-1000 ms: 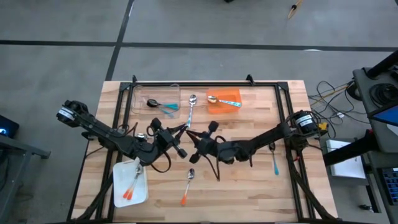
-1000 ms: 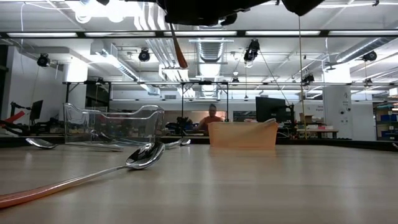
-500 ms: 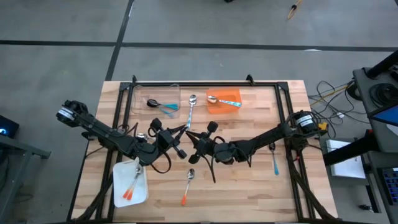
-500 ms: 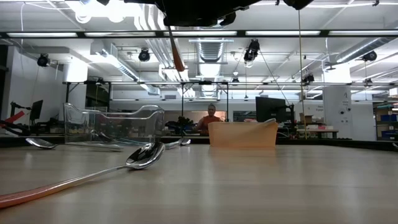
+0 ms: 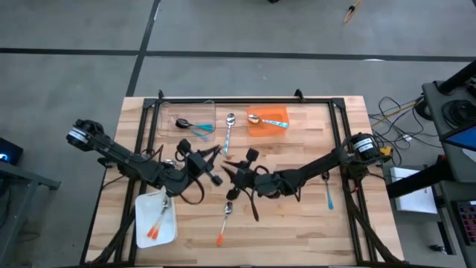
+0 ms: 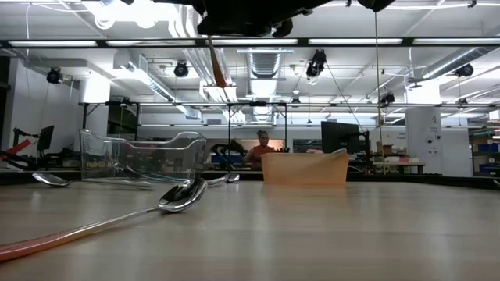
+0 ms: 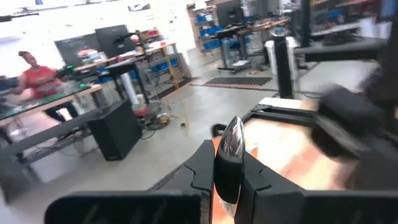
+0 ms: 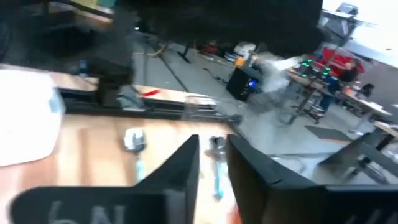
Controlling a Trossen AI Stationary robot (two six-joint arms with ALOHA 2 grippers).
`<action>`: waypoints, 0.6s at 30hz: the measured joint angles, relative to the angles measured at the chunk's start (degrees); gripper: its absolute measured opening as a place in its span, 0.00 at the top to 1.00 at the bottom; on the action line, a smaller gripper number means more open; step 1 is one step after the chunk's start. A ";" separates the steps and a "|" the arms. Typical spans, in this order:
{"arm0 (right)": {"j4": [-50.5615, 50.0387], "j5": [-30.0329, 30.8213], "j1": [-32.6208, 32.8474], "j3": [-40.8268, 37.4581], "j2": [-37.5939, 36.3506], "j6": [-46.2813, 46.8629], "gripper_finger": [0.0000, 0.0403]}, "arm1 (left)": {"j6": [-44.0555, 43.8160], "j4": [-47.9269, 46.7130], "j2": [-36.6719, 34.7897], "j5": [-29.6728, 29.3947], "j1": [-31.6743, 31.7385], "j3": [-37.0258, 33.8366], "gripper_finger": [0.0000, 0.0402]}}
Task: Sort silverware by color (type)
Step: Put the orange spoon into the white bin
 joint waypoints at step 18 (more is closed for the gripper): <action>-18.96 -26.51 -2.40 -1.33 -9.40 -1.74 0.60 | -13.60 -23.08 -11.53 26.89 -5.60 0.02 0.98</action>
